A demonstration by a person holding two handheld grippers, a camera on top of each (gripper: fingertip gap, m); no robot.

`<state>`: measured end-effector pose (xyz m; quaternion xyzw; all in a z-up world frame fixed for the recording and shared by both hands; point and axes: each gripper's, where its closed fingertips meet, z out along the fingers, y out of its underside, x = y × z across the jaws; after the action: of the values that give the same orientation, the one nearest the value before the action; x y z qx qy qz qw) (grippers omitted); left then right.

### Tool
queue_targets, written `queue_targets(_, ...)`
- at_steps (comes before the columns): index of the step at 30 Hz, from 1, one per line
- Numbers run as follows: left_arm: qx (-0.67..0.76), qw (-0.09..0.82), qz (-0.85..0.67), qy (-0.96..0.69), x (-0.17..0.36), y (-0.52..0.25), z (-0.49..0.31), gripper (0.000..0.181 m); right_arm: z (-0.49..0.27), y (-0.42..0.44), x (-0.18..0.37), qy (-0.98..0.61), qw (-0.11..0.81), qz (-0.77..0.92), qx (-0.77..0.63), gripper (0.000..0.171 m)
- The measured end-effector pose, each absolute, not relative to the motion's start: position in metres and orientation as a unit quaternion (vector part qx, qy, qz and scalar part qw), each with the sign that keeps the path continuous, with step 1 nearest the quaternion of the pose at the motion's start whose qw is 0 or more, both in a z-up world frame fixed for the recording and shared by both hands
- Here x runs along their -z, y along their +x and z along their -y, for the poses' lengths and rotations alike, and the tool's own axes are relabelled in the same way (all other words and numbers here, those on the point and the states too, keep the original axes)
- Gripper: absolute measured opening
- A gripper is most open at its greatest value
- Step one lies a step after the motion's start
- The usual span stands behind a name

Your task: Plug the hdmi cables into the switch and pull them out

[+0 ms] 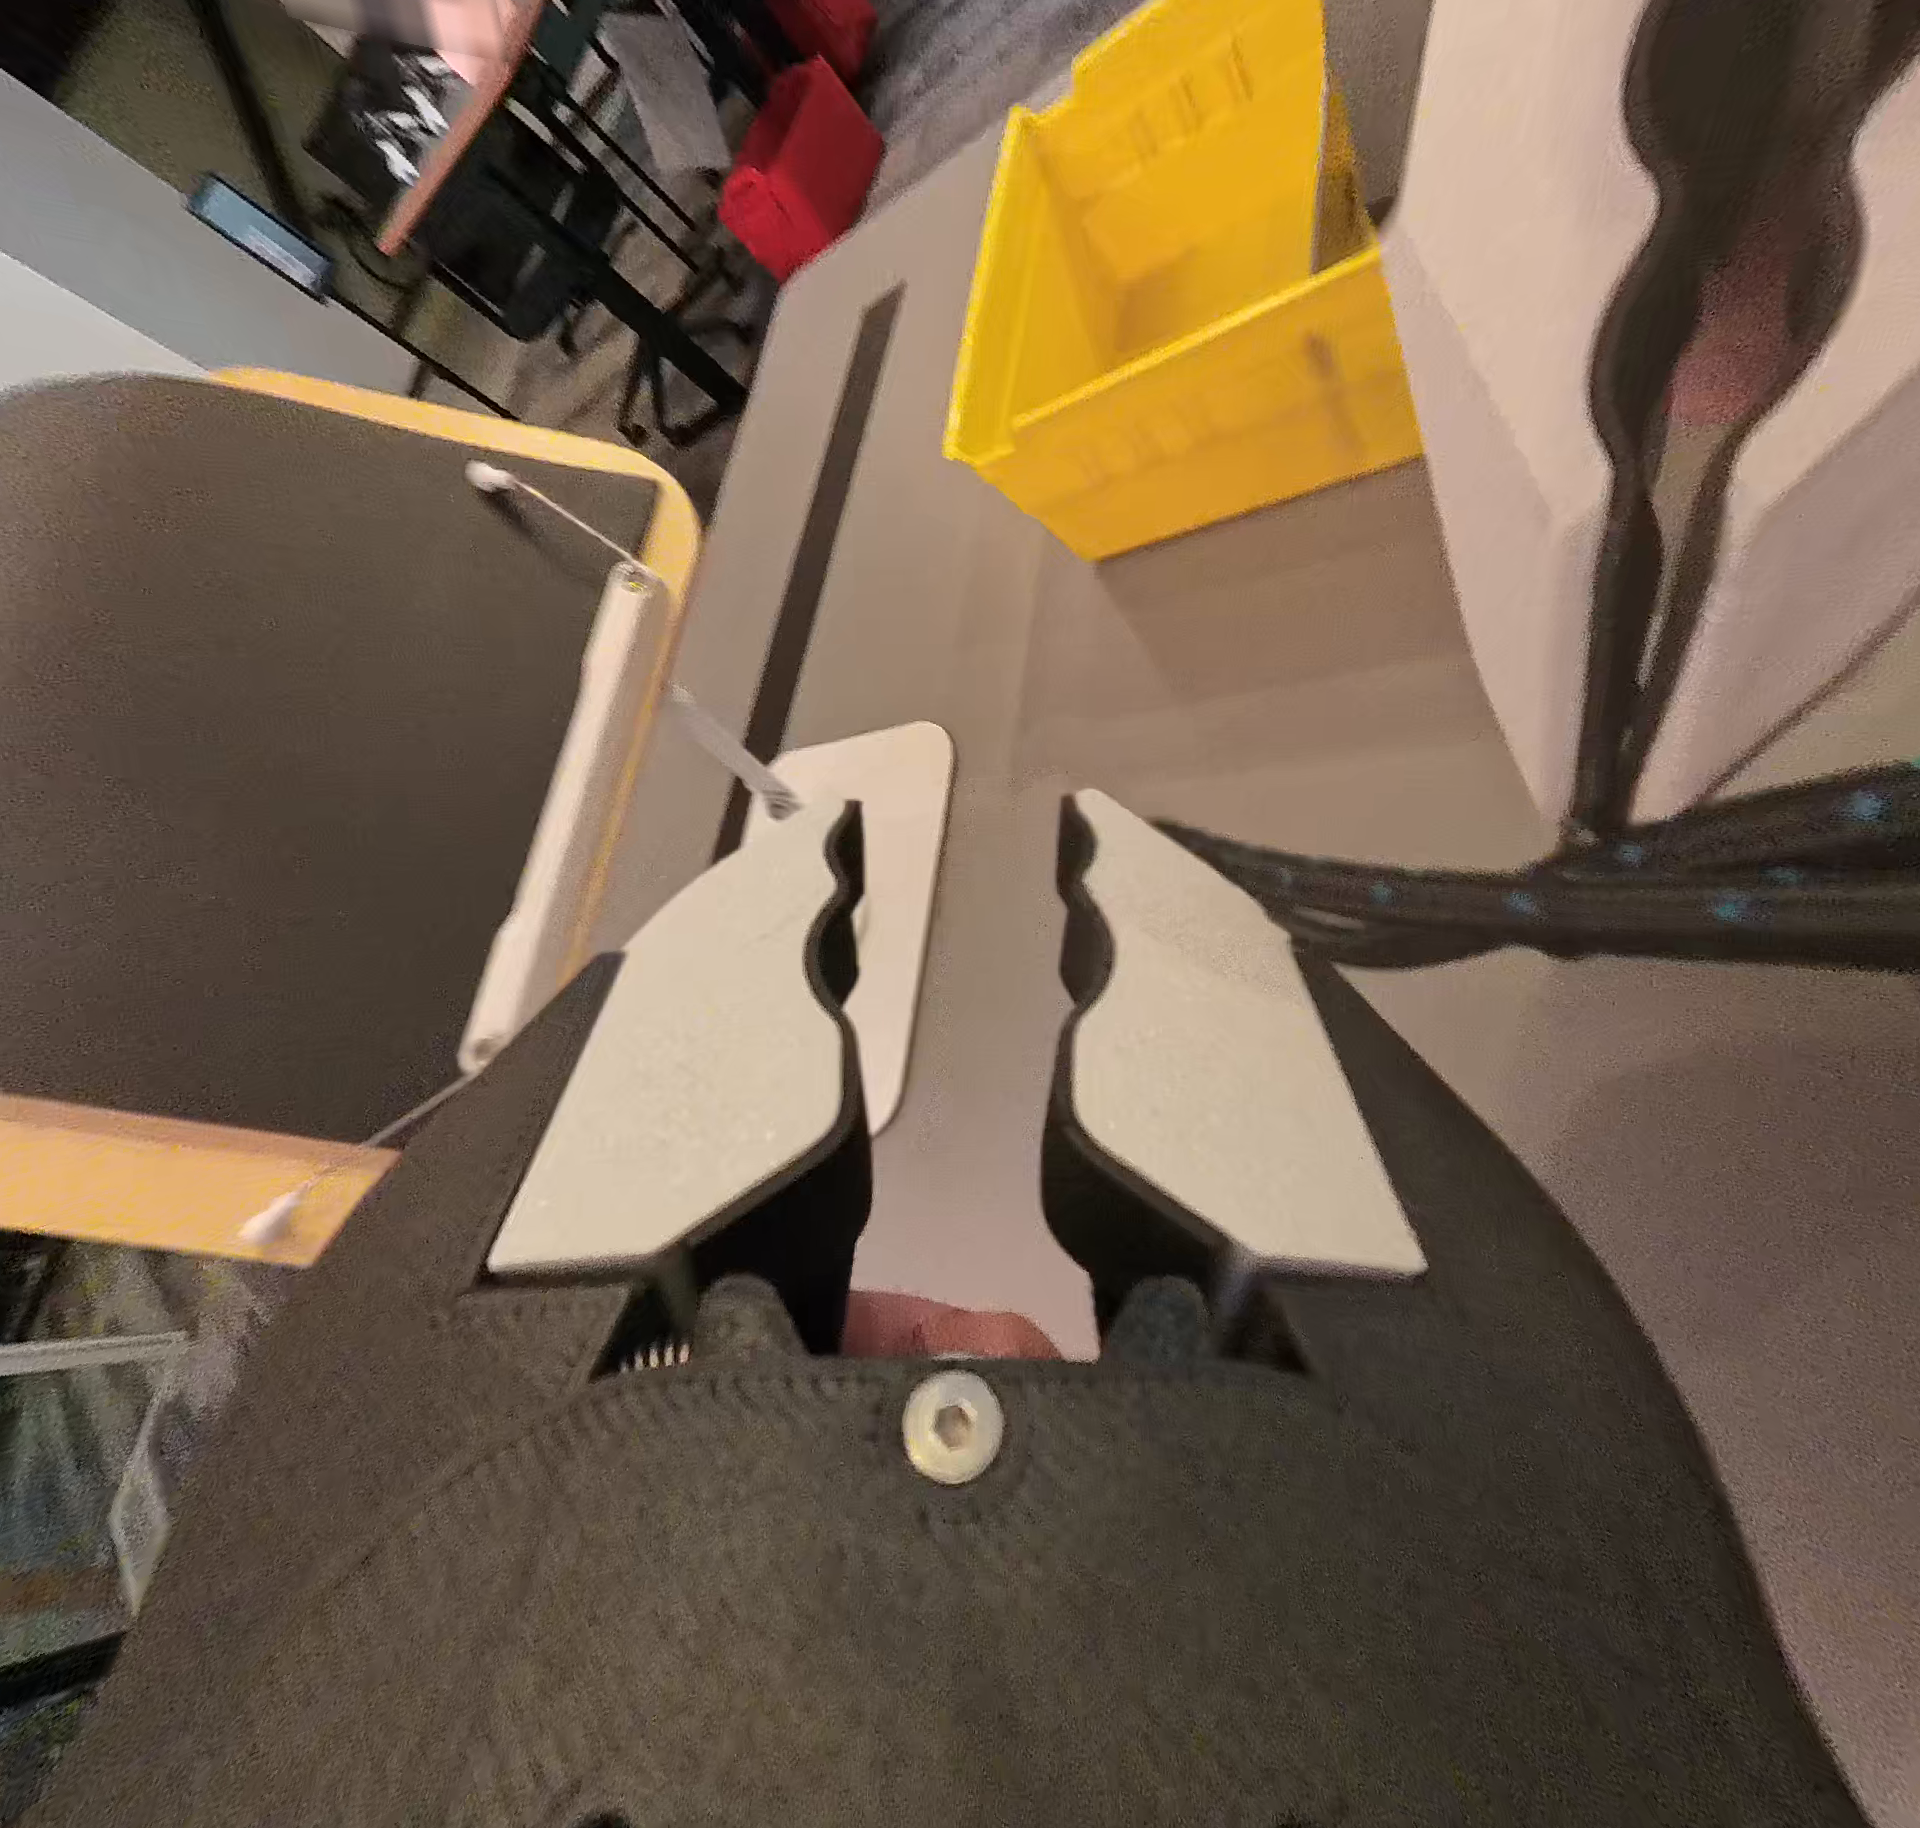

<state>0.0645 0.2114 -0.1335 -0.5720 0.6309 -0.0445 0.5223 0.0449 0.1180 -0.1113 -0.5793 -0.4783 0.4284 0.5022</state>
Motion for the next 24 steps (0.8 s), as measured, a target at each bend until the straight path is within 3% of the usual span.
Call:
queue_targets(10,0.078,0.507,-0.637,-0.576,0.169,0.076,-0.187,0.053,-0.126,0.046,0.118,-0.592,0.498,0.468,-0.427,0.0)
queue_targets(19,-0.017,0.588,-0.6,-0.542,0.138,0.036,-0.187,0.057,-0.133,0.053,0.119,-0.603,0.498,0.454,-0.428,0.0)
queue_targets(22,0.004,0.606,-0.607,-0.514,0.121,0.031,-0.164,0.064,-0.134,0.054,0.121,-0.608,0.492,0.455,-0.427,0.0)
queue_targets(24,-0.057,0.624,-0.613,-0.482,0.113,0.03,-0.16,0.069,-0.133,0.051,0.122,-0.609,0.486,0.46,-0.426,0.0)
